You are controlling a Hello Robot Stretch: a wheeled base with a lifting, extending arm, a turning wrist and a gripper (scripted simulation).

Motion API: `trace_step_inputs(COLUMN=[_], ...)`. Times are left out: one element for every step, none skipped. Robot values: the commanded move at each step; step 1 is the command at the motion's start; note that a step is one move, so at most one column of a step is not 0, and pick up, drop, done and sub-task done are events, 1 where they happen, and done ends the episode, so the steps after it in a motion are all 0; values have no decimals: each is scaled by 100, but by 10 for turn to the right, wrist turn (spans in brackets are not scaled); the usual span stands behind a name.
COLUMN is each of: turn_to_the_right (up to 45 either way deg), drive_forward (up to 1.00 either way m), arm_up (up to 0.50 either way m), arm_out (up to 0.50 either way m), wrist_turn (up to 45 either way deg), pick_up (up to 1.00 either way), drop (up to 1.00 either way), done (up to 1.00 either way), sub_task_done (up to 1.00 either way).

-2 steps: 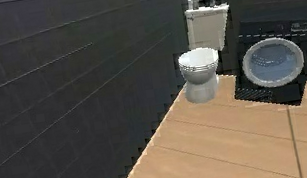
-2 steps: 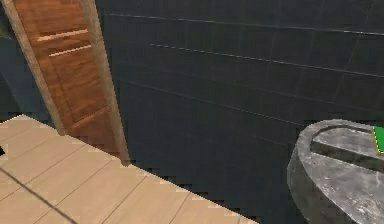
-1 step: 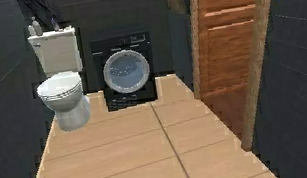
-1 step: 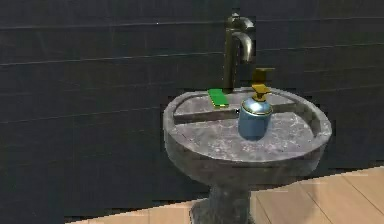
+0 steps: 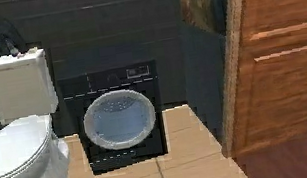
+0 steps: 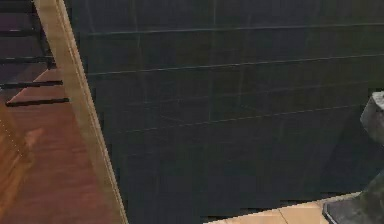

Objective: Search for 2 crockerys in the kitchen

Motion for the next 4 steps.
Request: trace_step_inputs(turn_to_the_right=[0, 450, 150, 0], drive_forward=[35, 0, 0, 25], arm_up=[0, 0, 0, 0], arm_out=[0, 0, 0, 0], wrist_turn=[0, 0, 0, 0], pick_up=[0, 0, 0, 0], drop=[0, 0, 0, 0], done=[0, 0, 0, 0], sub_task_done=[0, 0, 0, 0])
